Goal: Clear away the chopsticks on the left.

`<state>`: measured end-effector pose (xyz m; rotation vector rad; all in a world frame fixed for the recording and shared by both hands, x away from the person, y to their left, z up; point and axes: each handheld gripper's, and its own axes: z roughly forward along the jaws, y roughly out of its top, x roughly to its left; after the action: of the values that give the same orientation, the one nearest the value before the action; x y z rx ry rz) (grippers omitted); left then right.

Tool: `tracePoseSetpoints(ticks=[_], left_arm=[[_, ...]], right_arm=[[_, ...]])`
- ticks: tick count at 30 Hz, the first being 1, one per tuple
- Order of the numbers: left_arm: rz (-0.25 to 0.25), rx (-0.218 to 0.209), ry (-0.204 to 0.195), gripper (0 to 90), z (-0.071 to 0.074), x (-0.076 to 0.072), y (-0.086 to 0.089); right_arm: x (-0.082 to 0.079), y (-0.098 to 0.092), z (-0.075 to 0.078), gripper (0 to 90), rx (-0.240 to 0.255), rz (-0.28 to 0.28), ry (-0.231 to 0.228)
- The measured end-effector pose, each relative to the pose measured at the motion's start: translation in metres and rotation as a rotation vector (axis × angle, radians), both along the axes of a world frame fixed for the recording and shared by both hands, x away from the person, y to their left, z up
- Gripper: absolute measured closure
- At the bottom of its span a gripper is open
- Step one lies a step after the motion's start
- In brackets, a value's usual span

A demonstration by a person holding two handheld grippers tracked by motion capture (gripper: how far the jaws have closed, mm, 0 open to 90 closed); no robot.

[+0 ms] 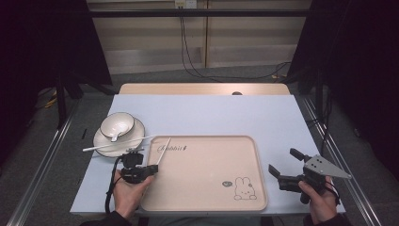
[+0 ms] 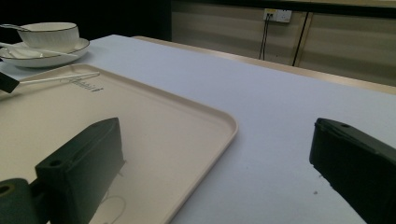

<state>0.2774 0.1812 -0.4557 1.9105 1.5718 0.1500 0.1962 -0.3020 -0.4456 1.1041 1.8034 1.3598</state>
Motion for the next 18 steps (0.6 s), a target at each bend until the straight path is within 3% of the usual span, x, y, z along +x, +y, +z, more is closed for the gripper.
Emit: tracePoseSetpoints(ticks=[11, 14, 18], left_arm=[[0.008, 0.006, 0.013, 84.5, -0.0055, 0.0018, -0.0052], [-0.019, 0.023, 0.013, 84.4, -0.0048, 0.0020, -0.0046], [-0.019, 0.009, 0.003, 79.9, -0.0051, 0.0027, -0.0041]], right_arm=[[0.0003, 0.0003, -0.0001, 2.5, -0.002, 0.009, 0.001], [0.0001, 0.0004, 0.0000, 2.5, -0.001, 0.007, 0.003], [0.0002, 0.0004, 0.0000, 2.5, -0.003, 0.008, 0.002]])
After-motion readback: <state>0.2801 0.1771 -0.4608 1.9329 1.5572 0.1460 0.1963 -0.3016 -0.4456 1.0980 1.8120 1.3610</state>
